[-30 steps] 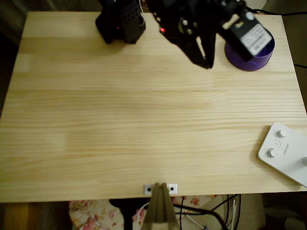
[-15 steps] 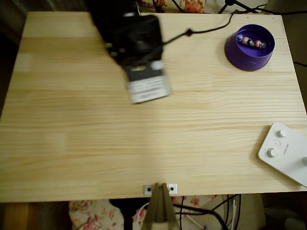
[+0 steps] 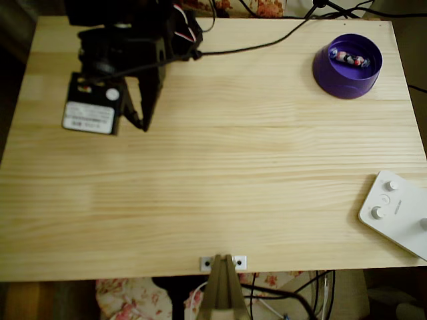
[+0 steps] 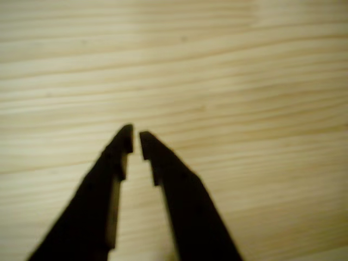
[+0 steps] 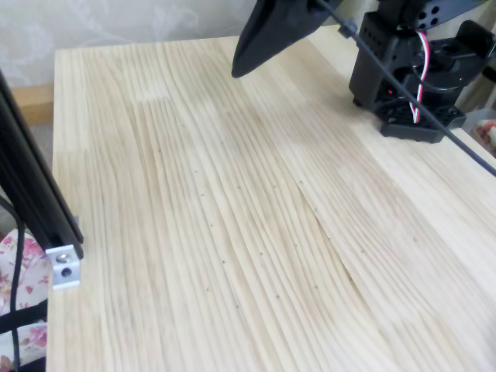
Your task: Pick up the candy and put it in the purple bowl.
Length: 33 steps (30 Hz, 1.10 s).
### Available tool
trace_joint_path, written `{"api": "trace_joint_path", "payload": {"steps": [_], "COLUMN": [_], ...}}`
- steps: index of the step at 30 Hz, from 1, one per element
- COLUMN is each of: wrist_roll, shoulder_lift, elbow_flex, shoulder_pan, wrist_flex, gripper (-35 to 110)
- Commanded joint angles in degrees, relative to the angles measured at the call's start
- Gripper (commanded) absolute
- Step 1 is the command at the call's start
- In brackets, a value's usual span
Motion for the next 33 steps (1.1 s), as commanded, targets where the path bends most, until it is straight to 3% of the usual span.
{"api": "trace_joint_path", "payload": {"steps": [1,11,33], "wrist_roll": [-2.02,-2.64,-2.55], "shoulder_lift": [9.4,22.68,22.68], "elbow_flex": [3.16,13.01,18.72], "shoulder_pan": [2.72,5.36,6.15], "wrist_flex": [2.11,10.72,10.28], "gripper": [-1,-1,-1]}}
